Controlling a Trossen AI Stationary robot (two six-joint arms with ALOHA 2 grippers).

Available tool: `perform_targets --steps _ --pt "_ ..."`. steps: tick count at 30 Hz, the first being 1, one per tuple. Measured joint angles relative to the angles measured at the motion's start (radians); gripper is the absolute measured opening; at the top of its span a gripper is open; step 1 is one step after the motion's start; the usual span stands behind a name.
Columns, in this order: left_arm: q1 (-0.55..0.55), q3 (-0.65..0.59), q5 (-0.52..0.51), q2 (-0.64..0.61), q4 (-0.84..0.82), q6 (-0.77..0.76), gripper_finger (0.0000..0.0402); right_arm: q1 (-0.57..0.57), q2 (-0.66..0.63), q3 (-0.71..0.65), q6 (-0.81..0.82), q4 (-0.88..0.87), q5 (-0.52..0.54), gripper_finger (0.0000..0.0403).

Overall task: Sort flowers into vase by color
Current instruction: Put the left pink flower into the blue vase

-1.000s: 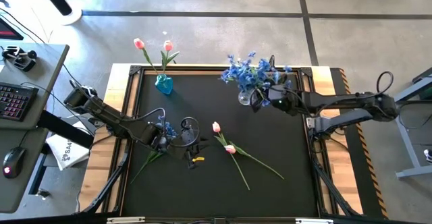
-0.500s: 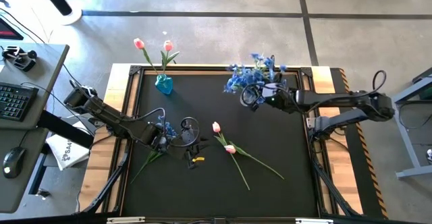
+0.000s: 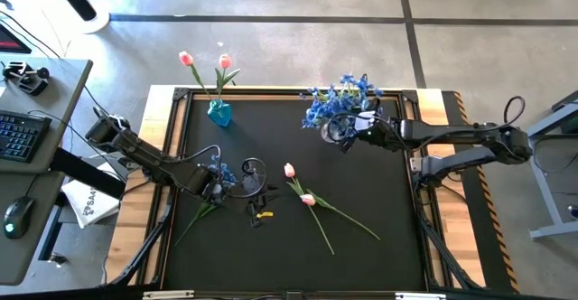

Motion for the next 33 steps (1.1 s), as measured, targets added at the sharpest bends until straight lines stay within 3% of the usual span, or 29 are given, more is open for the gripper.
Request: perform_targets --steps 6,16,26,33 --pt "0.0 0.0 0.0 0.0 -0.002 0.0 0.009 0.0 -0.042 0.0 0.006 -0.017 -0.017 0.0305" --pt "0.0 0.0 0.003 0.0 -0.012 0.0 0.009 0.0 -0.113 0.0 0.095 -0.015 0.043 0.0307" --pt "0.0 0.0 0.004 0.0 -0.013 0.0 0.009 0.012 -0.12 0.0 0.012 -0.029 0.022 0.0307" --pt "0.0 0.0 0.004 0.0 -0.013 0.001 0.009 -0.006 -0.196 0.0 -0.006 -0.08 -0.119 0.0307"
